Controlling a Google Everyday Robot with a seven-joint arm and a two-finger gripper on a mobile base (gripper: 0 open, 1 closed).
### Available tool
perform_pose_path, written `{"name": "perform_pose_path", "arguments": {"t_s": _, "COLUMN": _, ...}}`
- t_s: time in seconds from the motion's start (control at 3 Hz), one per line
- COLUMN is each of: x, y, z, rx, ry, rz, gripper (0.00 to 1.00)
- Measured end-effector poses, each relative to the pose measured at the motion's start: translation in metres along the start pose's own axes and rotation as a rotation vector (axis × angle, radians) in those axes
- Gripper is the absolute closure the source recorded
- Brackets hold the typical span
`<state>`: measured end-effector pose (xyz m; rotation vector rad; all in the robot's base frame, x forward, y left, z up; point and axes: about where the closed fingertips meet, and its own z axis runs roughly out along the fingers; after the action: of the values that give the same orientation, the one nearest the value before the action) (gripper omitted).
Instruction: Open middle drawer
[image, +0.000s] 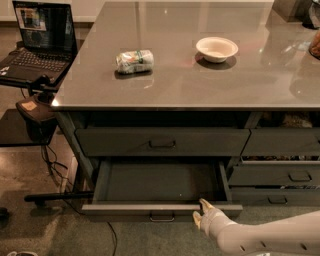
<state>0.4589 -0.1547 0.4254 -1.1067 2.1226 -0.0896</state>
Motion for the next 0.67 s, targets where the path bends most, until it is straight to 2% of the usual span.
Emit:
{"name": "perform_pose_path", "arguments": {"t_s": 0.33, "x": 0.0078, "y": 0.0045, "z": -0.0063, "rx": 0.006, "ry": 0.020, "rz": 0.002, "gripper": 1.00}}
{"name": "perform_pose_path", "arguments": {"t_s": 0.67, "x": 0.0053, "y": 0.0029, "z": -0.0094, "rx": 0.006, "ry": 0.020, "rz": 0.003, "gripper": 1.00}}
